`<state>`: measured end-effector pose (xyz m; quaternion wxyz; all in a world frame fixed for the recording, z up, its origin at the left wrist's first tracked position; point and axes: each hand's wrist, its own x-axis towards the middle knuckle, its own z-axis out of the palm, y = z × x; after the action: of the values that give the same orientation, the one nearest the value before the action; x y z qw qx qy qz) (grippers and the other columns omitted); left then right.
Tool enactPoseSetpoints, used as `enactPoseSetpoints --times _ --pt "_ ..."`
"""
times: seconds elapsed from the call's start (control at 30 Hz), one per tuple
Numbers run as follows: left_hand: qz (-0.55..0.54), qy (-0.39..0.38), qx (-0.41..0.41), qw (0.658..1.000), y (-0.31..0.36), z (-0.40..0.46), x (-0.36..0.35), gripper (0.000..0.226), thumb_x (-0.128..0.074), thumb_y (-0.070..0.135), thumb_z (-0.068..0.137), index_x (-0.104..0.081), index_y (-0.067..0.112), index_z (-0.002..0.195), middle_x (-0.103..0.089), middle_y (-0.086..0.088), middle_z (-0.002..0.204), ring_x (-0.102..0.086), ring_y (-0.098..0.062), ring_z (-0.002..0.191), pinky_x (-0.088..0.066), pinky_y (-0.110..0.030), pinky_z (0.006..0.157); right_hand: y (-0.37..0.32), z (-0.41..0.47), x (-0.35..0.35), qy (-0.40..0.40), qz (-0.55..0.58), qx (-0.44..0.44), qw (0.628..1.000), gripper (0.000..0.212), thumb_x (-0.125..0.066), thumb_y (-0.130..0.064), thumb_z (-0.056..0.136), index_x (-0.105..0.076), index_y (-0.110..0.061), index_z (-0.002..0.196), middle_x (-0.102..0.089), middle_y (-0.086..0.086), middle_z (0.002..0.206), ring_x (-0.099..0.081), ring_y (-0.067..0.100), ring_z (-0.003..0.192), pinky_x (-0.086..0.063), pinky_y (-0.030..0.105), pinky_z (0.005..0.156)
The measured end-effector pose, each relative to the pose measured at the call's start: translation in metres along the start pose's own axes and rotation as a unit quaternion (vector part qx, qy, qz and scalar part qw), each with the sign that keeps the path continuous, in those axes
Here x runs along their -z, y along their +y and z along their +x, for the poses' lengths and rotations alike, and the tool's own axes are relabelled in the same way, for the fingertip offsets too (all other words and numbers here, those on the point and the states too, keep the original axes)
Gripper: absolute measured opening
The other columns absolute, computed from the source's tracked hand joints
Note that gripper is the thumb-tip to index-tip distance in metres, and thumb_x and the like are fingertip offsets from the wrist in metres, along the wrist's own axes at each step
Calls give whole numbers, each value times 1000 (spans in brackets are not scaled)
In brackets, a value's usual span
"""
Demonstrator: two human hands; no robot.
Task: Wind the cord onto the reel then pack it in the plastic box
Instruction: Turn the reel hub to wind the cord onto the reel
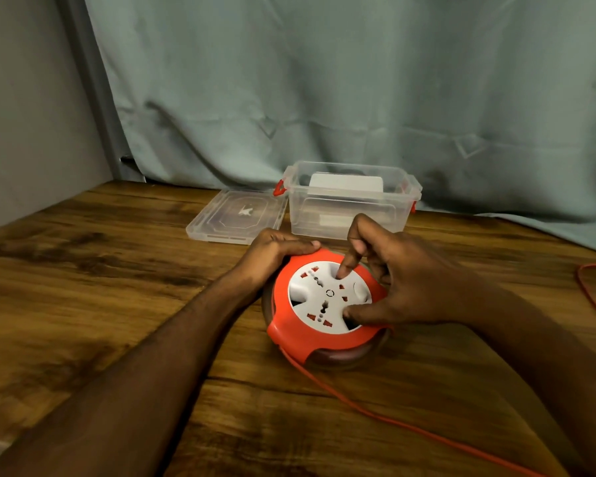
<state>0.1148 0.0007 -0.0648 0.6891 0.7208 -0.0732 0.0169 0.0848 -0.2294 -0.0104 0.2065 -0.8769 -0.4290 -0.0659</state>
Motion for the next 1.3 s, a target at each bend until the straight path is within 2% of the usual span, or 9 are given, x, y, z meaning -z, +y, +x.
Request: enactPoseSetpoints --times 0.27,0.43,0.63,0.8,0.93,1.03,1.1,1.2,1.3 --pt "-29 19 -2 999 0 -2 -2 17 -70 8 91 -79 -5 98 -77 -26 89 -74 -30 70 -61 -32 69 0 0 0 8 10 -13 1000 66 -92 -45 67 -37 -30 101 -71 -18 111 -66 -9 78 -56 25 51" --pt "-46 42 -5 998 -1 -4 0 23 -72 11 89 -77 -7 102 -75 -32 96 -72 -45 86 -59 -51 86 -1 0 1 11 13 -7 1000 66 -94 -40 66 -39 -26 101 -71 -16 106 -63 -11 74 -48 18 50" --pt "-65 130 -14 989 -2 -4 -7 19 -74 9 87 -77 -9 93 -77 -28 88 -73 -40 79 -59 -49 82 -2 3 -9 40 -1 -34 999 64 -92 -46 63 -38 -32 95 -66 -7 83 -59 0 66 -43 19 51" --pt "-60 193 -73 977 0 -11 -12 9 -73 8 88 -81 4 87 -79 -19 84 -73 -35 76 -60 -43 76 -1 7 -16 75 -14 -87 993 61 -87 -56 62 -37 -37 91 -67 -8 80 -64 0 69 -43 20 52" --pt "-100 110 12 989 9 -9 -2 19 -76 27 78 -67 11 86 -64 -15 76 -62 -30 68 -51 -34 62 -1 3 -14 68 15 -71 995 56 -90 -45 68 -39 -33 89 -65 -14 77 -59 -12 66 -43 18 49" --pt "-63 17 91 994 8 -10 7 51 -71 49 86 -73 1 103 -71 -30 100 -70 -44 84 -58 -45 79 1 2 -12 41 25 -62 997 54 -90 -42 70 -43 -29 92 -65 -24 79 -59 -10 64 -43 17 48" --pt "-19 19 67 997 6 -12 5 44 -72 39 91 -76 -4 102 -75 -31 98 -74 -41 82 -58 -44 81 -1 3 -14 35 -8 -56 998 53 -88 -46 71 -43 -28 93 -63 -21 77 -59 -13 67 -42 15 47" --pt "-7 62 39 997 4 -11 0 27 -70 19 93 -76 -7 89 -75 -24 79 -69 -27 62 -55 -31 64 -5 2 -14 64 -60 -68 994 56 -87 -52 68 -43 -28 91 -56 -20 67 -57 -17 70 -43 13 52" --pt "-18 93 22 995 -1 -9 -5 23 -71 19 92 -78 -2 84 -75 -28 83 -68 -32 66 -54 -36 68 -6 2 -18 101 -120 -82 984 58 -82 -65 64 -39 -33 86 -54 -18 61 -55 -3 59 -29 15 49"
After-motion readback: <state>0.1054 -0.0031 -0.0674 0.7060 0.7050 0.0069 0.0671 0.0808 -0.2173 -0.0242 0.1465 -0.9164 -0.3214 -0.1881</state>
